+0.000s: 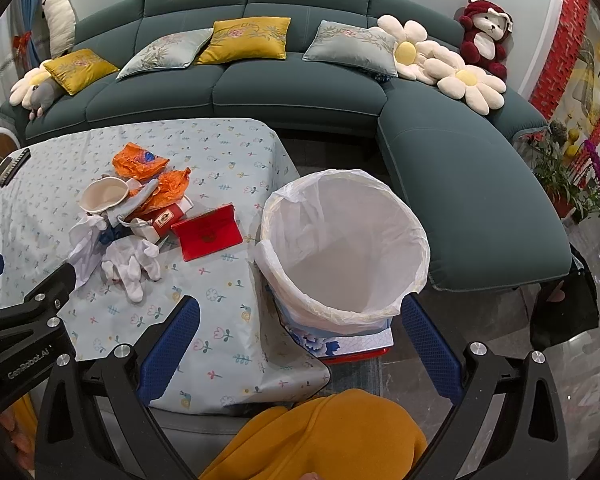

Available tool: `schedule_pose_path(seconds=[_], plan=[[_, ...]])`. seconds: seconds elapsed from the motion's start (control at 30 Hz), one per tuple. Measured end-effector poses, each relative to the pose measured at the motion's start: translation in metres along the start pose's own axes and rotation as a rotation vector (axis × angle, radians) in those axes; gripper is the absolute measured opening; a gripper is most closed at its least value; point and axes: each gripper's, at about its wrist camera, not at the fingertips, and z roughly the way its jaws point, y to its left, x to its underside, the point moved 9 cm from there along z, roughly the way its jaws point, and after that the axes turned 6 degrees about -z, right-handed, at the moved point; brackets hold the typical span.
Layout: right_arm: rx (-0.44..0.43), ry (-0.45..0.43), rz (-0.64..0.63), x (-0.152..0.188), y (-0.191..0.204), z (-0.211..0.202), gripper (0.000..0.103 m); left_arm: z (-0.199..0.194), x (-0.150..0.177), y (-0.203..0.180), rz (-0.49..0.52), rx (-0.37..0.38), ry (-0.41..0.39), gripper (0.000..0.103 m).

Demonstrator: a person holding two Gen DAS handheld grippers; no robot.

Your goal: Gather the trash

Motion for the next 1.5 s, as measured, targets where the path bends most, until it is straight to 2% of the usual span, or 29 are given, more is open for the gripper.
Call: schedule_pose_path(seconds=[0.73, 0.87, 1.1, 1.33, 1.5], plan=[[0.016, -0.016, 0.021, -0.007, -0.005, 0.003, 0.096, 0.003, 0.001, -0.002, -0.013, 0.055, -0.014, 0.094], [0.039, -0.014, 0.025, -0.009, 0.001, 0.006, 0.096, 0.016, 0.007, 0.005, -0.026, 0.082, 0.034, 0.094], [0.001, -0.017, 0.037, -0.016, 0.017, 0.013, 0.096, 0.035, 0.009, 0.038, -0.074, 0.074, 0.049, 0.094], [-0.017, -0.008, 0.04, -0.028, 0.041, 0.03, 0.096, 0.072, 0.014, 0.087, -0.18, 0.075, 0.109, 0.094], [-0.064, 0.025, 0.056, -0.03, 0.065, 0.054, 0.096, 0.102, 0.021, 0.116, -0.205, 0.074, 0.152, 0.094]])
